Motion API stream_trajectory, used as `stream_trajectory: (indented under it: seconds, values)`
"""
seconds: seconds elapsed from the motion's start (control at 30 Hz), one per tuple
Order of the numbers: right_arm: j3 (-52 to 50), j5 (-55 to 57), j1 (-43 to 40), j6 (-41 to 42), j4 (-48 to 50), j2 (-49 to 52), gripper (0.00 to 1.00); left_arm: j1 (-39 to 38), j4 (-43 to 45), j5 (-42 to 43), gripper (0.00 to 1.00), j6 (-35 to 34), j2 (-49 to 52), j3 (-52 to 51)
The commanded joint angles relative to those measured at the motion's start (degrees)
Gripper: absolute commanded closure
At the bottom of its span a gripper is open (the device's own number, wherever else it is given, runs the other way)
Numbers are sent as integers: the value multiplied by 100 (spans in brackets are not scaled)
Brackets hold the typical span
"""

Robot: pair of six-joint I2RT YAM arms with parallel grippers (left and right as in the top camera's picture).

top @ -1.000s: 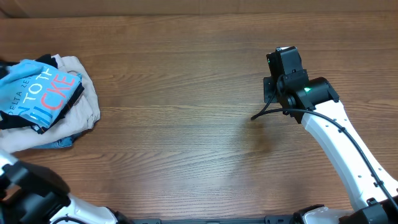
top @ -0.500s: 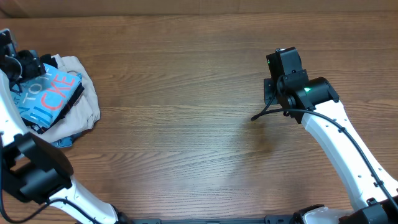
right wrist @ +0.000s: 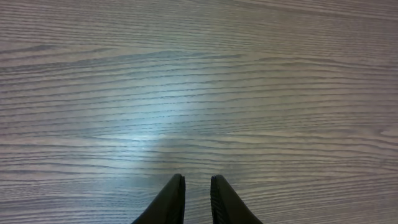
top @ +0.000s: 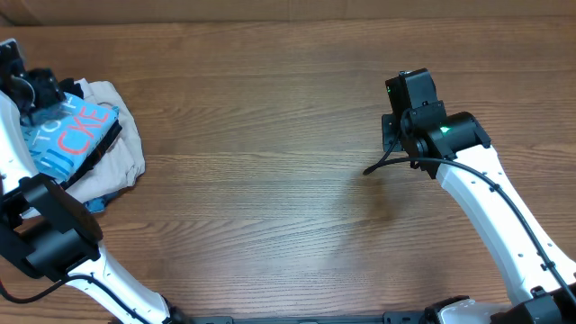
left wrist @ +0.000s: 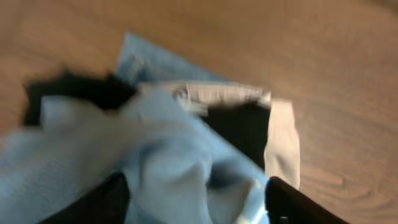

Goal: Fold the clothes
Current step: 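Place the blue shirt on top of the clothes stack with the left gripper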

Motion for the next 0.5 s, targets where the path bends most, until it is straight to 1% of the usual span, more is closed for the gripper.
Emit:
stream_trajectory:
  seconds: [0.0, 0.03, 0.1, 0.17, 0.23, 0.33, 0.47]
  values:
    - [83, 0, -15, 83, -2, -83, 82, 26, 350, -37, 20, -57, -50, 323]
    - [83, -2, -15, 83, -2, -83, 82, 26, 527, -59, 18, -61, -24, 315]
    - [83, -4, -15, 83, -4, -83, 82, 33, 776, -107, 6, -131, 24, 308]
    - [83, -28, -15, 83, -11, -83, 82, 35, 931, -164, 5, -361, 76, 308]
    - [83, -48, -15, 85, -13, -83, 82, 35, 861, -136, 5, -533, 81, 308]
    - [83, -46, -15, 83, -11, -83, 82, 35, 505, 168, 2, -577, -11, 407]
    - [83, -44, -15, 81, -11, -83, 81, 26, -229, 258, 1, -577, -354, 787]
